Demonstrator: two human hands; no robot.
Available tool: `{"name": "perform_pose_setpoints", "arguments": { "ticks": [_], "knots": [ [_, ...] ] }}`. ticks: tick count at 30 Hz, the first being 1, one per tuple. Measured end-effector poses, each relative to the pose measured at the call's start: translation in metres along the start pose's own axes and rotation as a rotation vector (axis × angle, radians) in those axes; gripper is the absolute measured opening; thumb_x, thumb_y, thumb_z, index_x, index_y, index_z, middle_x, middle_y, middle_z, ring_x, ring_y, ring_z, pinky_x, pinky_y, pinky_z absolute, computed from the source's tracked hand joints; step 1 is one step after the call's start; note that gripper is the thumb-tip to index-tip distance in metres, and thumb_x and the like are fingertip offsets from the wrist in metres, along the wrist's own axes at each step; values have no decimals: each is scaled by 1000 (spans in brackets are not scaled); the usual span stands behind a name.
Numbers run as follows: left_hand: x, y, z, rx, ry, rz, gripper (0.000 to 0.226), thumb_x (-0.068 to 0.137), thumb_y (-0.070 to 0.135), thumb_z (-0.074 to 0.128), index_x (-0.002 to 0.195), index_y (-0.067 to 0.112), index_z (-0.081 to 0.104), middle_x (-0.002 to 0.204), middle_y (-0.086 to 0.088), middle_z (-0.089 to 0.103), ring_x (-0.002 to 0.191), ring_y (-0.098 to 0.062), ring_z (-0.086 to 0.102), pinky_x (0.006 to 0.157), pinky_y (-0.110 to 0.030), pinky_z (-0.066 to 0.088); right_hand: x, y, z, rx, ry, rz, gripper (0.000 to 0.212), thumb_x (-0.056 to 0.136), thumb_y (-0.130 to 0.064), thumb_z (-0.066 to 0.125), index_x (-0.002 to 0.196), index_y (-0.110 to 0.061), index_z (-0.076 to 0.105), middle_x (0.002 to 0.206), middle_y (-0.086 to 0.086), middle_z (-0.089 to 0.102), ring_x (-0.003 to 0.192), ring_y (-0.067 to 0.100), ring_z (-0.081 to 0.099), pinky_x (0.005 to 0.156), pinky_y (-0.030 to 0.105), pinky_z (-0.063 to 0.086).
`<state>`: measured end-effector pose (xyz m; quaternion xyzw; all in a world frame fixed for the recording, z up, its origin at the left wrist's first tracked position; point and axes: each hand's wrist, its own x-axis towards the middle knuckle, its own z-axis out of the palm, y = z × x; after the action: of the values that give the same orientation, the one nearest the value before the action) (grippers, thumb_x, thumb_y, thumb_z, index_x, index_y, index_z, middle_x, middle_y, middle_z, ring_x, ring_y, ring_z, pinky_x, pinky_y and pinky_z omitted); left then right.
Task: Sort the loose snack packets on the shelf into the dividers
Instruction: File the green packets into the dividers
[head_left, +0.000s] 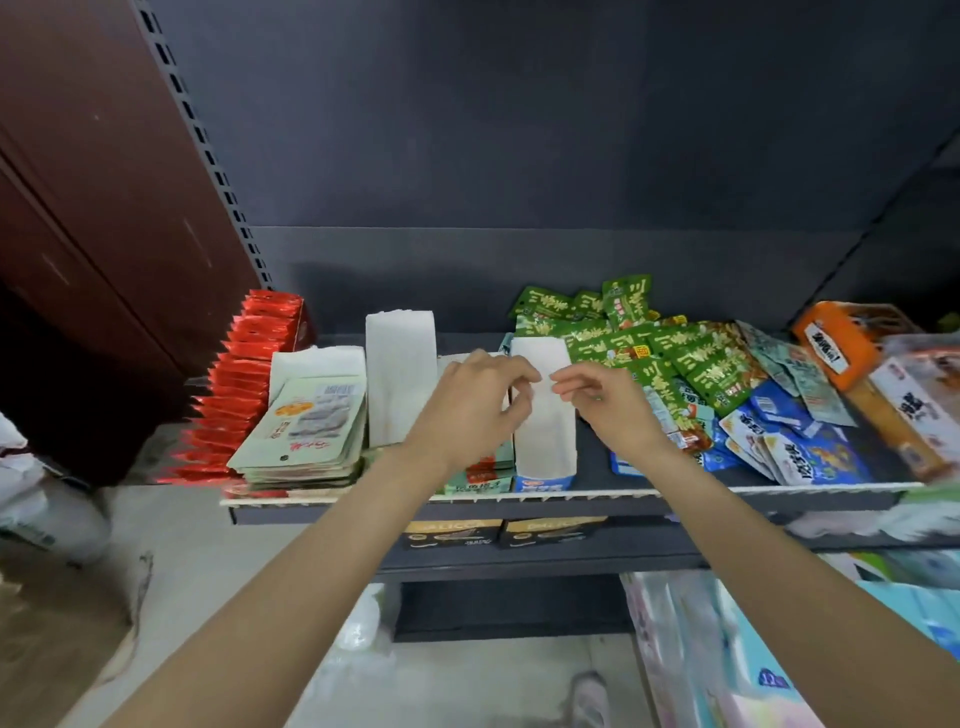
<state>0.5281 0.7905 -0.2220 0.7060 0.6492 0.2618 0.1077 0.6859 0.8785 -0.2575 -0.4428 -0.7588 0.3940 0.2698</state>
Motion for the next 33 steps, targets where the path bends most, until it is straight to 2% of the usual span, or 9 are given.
{"name": "perform_pose_setpoints", "arguments": {
  "ticks": [6,12,15,18,21,24,28,30,33],
  "knots": [
    [74,49,89,-179,-167,-48,39,94,15,51,133,12,47,133,-7,50,124,-21,42,96,-17,27,25,82,-63,-236,123,155,36,88,2,53,122,-9,58,115,9,64,104,20,60,92,28,45],
    [127,51,174,-199,-361,-398,64,94,7,47,149,9,16,155,-11,17,143,-24,16,112,-25,16,49,148,-77,-528,-127,266,77,87,-29,63,147,-14,16,145,14,31,135,31,28,103,41,36],
    [133,40,198,-98,-500,-497,62,95,7,43,149,4,12,157,-13,7,145,-24,8,115,-29,14,53,160,-71,-741,-269,185,70,86,-41,61,140,-8,31,145,16,28,135,31,28,103,42,38],
    [133,35,205,-83,-535,-523,52,97,6,39,147,4,25,157,-12,13,144,-22,16,112,-27,18,56,155,-75,-770,-313,102,43,90,-26,59,125,-3,47,129,21,45,122,33,45,92,38,46],
    [136,32,204,-209,-414,-587,45,96,8,43,140,10,41,145,-11,40,130,-23,41,101,-24,34,60,143,-95,-574,-243,132,23,94,-13,49,113,0,56,95,16,63,81,29,64,66,34,53],
    [139,40,193,-541,-253,-656,40,95,14,51,135,14,46,132,-4,53,112,-16,55,91,-21,44,64,130,-119,-99,-130,278,34,93,-9,51,125,3,50,80,11,59,53,20,55,49,27,49],
    [140,48,163,-747,17,-612,41,89,30,62,122,9,51,114,-4,63,102,-16,61,92,-28,50,60,101,-134,280,-138,312,29,89,-15,59,117,-8,58,109,13,64,102,25,61,98,45,45],
    [136,49,139,-751,153,-553,30,86,29,67,108,10,57,96,-1,67,92,-22,64,90,-44,51,56,86,-131,360,-169,249,17,86,-17,64,103,-14,62,103,3,67,102,17,61,100,36,43],
    [120,47,100,-670,281,-455,14,87,15,66,82,9,54,72,-6,62,78,-22,61,78,-40,56,51,62,-116,371,-140,140,11,84,-14,68,86,-4,62,88,8,67,87,21,62,85,31,48]
  ]
}}
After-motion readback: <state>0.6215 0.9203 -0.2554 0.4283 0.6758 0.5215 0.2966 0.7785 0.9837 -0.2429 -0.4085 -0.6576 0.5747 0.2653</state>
